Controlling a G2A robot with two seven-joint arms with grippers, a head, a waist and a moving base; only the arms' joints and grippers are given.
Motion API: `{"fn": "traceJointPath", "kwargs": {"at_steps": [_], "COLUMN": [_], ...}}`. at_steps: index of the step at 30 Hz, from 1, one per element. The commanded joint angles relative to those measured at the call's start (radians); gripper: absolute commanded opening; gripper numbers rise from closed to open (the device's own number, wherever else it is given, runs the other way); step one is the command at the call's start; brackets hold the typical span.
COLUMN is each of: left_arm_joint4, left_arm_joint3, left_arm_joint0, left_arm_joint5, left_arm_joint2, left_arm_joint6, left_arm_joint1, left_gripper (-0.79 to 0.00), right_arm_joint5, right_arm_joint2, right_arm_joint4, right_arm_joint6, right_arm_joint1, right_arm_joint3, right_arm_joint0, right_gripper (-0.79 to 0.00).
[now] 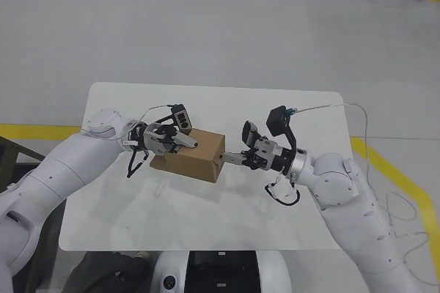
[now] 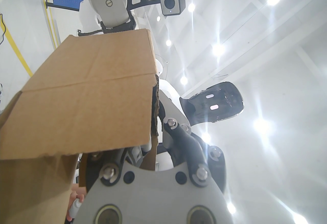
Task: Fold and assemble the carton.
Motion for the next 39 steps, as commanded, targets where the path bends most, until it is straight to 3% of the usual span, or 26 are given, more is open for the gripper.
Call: {"fn": "traceJointPath", "kwargs": {"at_steps": [1, 39], "left_arm_joint4": [0.000, 0.000], "left_arm_joint3": [0.000, 0.000], "left_arm_joint0": [0.000, 0.000], "left_arm_joint5": [0.000, 0.000], "left_arm_joint2": [0.000, 0.000], "left_arm_joint6": [0.000, 0.000], "left_arm_joint1": [0.000, 0.000], "left_gripper": [-0.785, -0.785], "right_arm_joint5": [0.003, 0.031], "right_arm_joint2": [-0.002, -0.085], "right_arm_joint4": [0.000, 0.007], "right_arm_joint6": [0.002, -0.020], "right_arm_joint1": [0.000, -0.005], "right_arm_joint3": [0.003, 0.059], "right_arm_joint0": [0.002, 0.061], "right_gripper": [0.000, 0.000]}}
